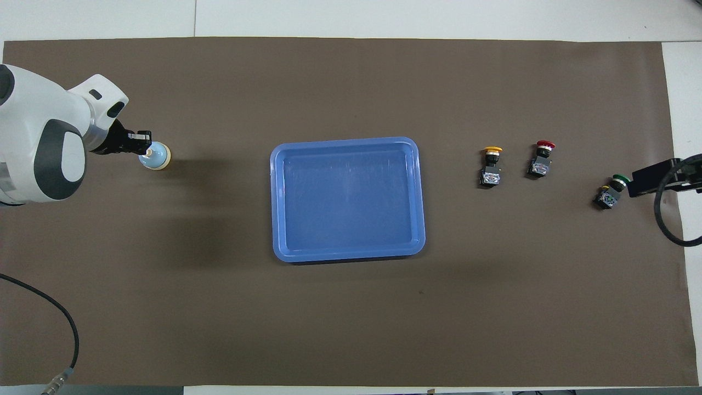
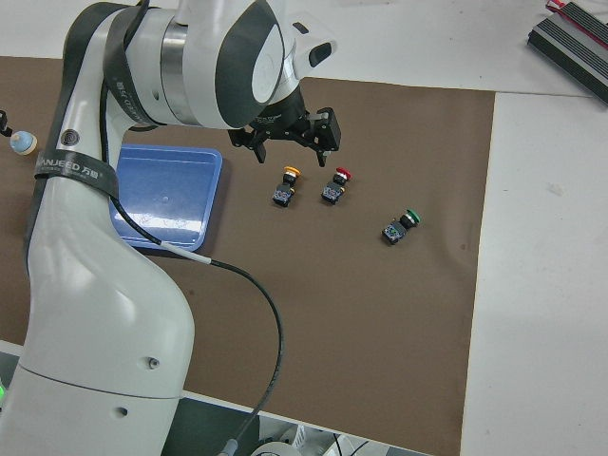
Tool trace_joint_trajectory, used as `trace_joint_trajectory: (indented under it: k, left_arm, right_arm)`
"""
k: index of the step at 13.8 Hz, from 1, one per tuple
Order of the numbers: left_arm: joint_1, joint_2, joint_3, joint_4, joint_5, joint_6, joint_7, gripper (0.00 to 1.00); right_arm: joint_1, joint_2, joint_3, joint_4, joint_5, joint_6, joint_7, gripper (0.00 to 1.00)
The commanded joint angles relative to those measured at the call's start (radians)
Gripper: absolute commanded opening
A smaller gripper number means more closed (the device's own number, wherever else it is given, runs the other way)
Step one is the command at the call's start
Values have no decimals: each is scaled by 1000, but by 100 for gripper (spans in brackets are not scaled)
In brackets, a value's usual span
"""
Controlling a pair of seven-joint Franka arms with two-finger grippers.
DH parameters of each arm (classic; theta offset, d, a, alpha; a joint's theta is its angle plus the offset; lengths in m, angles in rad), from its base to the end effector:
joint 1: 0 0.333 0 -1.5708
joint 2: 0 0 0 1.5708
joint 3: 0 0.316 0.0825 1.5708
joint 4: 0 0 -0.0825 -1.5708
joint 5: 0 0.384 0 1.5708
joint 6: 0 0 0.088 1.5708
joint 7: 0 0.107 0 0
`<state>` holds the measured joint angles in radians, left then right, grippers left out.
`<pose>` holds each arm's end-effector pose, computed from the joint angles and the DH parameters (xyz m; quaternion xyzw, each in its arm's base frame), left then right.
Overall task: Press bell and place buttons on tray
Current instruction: 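Press down on the bell top with the left gripper, then lift the left gripper off the bell and retract it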
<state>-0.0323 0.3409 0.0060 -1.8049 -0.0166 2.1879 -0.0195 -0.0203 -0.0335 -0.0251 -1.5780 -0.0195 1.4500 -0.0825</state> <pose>0.6427 -0.0178 0.3604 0.9998 0.0011 0.0209 0.0063 0.5304 -0.0266 0.6293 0.9987 0.0178 -0.0477 0.0063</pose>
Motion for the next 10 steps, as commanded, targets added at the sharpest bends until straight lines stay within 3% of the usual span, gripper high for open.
trace_joint_trajectory:
  k: [1,5,8,10]
  left_arm:
    - [0,-2,2,-34,15,58,-14,0]
    - [3,35,2,-37,15,111,-13,0]
    - [3,47,3,-92,15,205,-13,0]
    - [5,47,5,-80,15,184,-10,0]
  right_arm:
    - [-7,-20,-1,-17,9,-11,-14,100]
    - [-7,-20,-1,-16,9,-11,-14,100]
    - [-7,-20,-1,-17,9,-11,-16,100]
    - [-7,-20,-1,-16,9,-11,-16,100]
